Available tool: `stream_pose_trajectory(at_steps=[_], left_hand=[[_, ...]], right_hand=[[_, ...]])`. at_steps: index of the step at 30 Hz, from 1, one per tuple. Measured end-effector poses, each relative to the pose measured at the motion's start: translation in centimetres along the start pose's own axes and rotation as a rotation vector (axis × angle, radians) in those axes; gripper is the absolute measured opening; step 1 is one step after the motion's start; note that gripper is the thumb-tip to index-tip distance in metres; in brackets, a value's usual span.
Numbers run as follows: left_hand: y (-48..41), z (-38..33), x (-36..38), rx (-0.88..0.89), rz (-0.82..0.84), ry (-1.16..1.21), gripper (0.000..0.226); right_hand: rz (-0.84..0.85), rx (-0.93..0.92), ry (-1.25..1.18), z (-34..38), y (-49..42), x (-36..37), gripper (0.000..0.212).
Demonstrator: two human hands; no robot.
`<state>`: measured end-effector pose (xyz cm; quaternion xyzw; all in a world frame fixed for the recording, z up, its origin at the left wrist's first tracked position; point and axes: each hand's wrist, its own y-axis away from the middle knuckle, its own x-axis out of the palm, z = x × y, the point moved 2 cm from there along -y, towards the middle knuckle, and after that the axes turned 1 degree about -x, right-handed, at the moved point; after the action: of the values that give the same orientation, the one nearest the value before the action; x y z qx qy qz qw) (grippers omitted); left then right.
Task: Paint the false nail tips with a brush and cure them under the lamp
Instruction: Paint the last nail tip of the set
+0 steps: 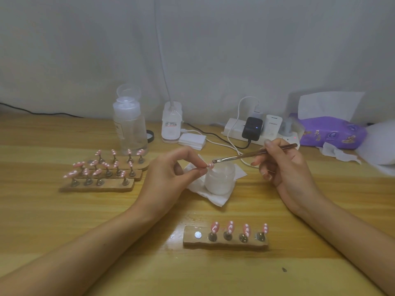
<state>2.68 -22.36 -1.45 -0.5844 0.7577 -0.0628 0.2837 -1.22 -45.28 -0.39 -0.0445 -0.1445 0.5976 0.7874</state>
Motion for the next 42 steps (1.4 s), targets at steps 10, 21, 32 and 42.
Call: stream_pose_trajectory(at_steps=[10,21,32,42], left_hand=[[-0.02,0.06,0.00,-0.011,-0.002,0.010,0.012],[-0.01,0.03,0.01,-0.024,0.007,0.011,0.012],[-0.01,-0.02,0.05,-0.040,0.032,-0.006,0.008],[-0.13,0.23,0.12,-0.075,0.037,0.023,0.006]], right_hand=[[0.014,-0.011,-0.016,-0.02,-0.06,0.00,0.022],[0.071,-0.031,0.000,-0.06,0.00,0.19,0.019],[0.040,-0.032,0.044,-0.17,-0.09,0.14,0.021],[0.012,-0.031,0.035,-0.27,-0.11,-0.23,0.019]])
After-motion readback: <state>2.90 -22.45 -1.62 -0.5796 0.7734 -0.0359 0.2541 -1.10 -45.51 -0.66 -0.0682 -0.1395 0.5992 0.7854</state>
